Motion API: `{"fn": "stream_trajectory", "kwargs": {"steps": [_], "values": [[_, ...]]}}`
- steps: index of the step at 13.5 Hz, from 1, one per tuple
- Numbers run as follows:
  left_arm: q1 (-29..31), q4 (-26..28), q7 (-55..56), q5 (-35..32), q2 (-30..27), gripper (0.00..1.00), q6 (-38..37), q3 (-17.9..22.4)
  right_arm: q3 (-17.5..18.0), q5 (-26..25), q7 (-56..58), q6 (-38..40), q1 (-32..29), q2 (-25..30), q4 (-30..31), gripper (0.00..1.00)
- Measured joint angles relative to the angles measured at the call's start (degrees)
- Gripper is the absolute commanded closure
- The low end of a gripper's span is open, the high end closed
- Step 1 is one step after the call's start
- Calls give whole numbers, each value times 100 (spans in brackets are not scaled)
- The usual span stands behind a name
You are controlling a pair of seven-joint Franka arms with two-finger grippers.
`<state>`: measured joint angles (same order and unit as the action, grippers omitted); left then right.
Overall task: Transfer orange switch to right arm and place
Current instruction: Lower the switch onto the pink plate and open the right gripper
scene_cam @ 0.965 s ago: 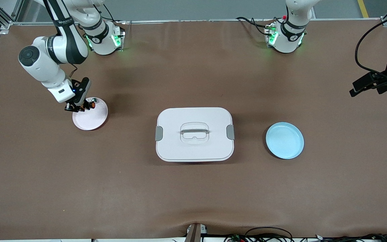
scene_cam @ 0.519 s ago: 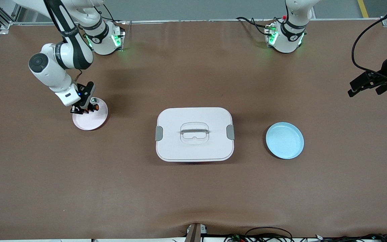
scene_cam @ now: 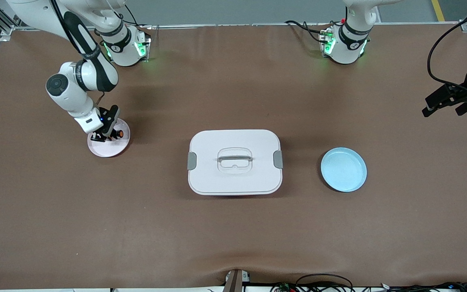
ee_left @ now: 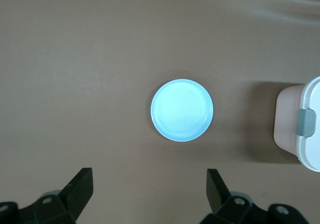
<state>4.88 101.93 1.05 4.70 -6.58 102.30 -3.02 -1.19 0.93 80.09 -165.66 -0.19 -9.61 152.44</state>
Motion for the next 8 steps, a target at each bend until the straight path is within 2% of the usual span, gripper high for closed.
{"fn": "stream_trajectory", "kwargs": {"steps": [2,3,8], "values": [[-417,-2,0,-206,0,0,66,357,-1,0,28,-3,-54,-13,-1,100],[-470,-10,0,-239,1,0,109,412,-1,0,40,-3,-87,-17,-1,100],[-483,-453,0,-253,154,0,120,395,-1,0,99,-199,-147,-204,-6,100]]}}
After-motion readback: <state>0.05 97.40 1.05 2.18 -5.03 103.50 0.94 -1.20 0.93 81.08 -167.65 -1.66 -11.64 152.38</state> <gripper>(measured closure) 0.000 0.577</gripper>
